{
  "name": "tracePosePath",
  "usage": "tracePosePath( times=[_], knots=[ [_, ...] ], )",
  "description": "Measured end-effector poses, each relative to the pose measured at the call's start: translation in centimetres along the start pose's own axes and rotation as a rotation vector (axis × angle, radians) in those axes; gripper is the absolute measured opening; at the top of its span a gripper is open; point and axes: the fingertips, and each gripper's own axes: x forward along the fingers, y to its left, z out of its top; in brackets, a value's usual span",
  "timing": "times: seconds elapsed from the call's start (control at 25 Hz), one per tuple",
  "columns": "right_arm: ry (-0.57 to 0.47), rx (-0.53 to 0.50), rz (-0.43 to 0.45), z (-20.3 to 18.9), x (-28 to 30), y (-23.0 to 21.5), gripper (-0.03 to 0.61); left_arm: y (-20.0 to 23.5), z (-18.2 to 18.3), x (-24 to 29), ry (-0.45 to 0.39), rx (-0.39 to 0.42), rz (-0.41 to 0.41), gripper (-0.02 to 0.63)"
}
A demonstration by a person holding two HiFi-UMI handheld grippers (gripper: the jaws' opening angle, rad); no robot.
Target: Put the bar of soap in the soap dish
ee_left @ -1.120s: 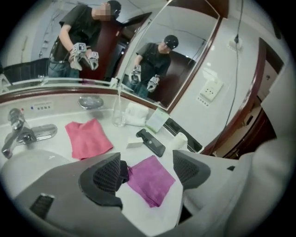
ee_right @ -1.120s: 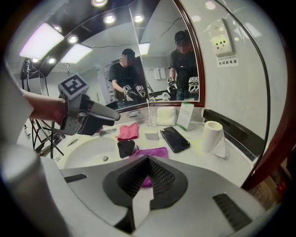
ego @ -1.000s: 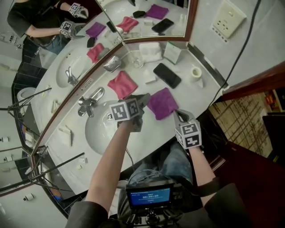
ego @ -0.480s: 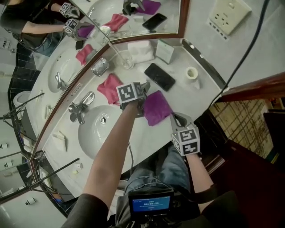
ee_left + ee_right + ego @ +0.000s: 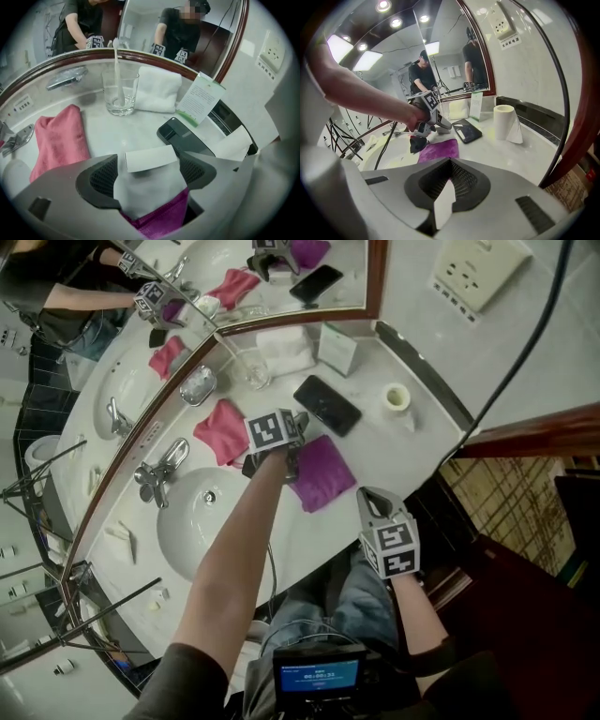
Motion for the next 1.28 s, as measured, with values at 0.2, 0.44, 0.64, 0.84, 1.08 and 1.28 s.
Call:
tracePosePath(
  times=[0.2, 0.44, 0.64, 0.84, 1.08, 1.28],
  knots=[
    [0.001, 0.005, 0.006, 0.2, -0.1, 0.0, 0.015, -0.1, 0.7, 0.2, -0.034, -0.013, -0.011, 0.327],
    [0.0, -0.009, 0.011, 0.4, 0.0, 0.3, 0.015, 0.0, 0.5, -0.9, -0.048, -0.037, -0.036, 0.322],
    [-0.003, -0.031, 0.03, 1.3, 0.6, 1.3, 0.015, -0.6, 1.8, -2.9, -0.109, -0.107, -0.115, 0.321],
    [-0.015, -0.079, 0.069, 3.3, 1.4, 3.5, 0.015, -0.1, 3.8, -5.7, -0.2, -0.204, -0.21, 0.321],
    [-0.035, -0.162, 0.138, 6.8, 3.0, 7.3, 0.015, 3.6, 6.1, -9.1, -0.333, -0.393, -0.297, 0.321],
    [-0.039, -0.231, 0.208, 9.1, 5.2, 10.7, 0.015, 7.7, 8.2, -11.8, -0.51, -0.57, -0.378, 0.321]
  ],
)
